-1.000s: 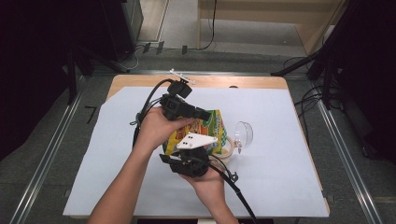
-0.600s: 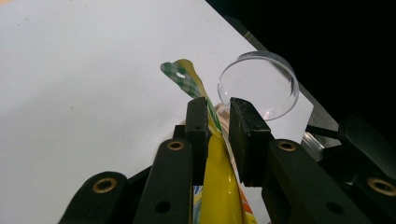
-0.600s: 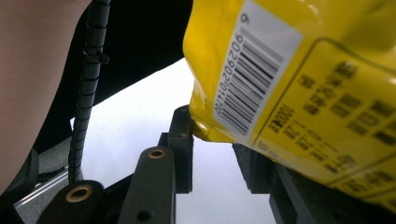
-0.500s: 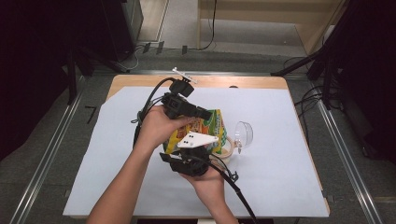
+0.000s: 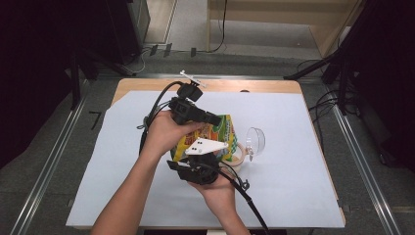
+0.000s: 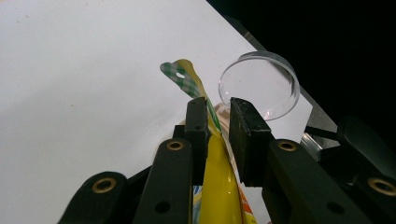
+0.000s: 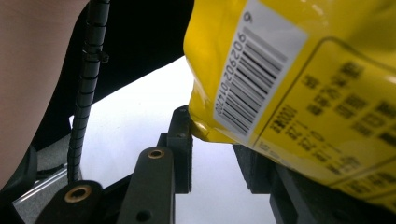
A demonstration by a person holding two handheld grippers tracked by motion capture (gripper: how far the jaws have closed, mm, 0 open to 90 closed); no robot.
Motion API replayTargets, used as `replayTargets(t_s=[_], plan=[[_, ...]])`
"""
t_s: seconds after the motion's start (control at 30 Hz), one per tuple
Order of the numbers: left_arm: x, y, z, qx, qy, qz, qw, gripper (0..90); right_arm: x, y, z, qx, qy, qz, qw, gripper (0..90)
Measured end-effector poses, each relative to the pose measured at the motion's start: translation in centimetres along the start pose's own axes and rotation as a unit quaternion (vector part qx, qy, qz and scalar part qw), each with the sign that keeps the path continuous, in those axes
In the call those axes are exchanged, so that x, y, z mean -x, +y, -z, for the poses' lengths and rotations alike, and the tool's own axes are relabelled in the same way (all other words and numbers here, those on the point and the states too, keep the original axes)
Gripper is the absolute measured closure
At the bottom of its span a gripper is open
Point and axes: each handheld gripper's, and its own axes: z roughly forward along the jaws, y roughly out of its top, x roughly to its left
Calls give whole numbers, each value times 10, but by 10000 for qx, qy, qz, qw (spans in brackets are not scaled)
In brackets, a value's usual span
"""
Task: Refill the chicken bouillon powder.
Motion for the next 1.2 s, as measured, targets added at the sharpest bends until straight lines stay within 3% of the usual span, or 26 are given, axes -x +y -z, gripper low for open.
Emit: replayTargets(t_s=[0.77, 1.2], plan=[[6, 1, 1, -24, 68, -85, 9999, 780, -1, 1, -1, 25, 22, -12, 10000, 712], [4, 2, -1, -35, 25, -19, 10000, 779, 0, 2, 2, -23, 20, -12, 10000, 709]])
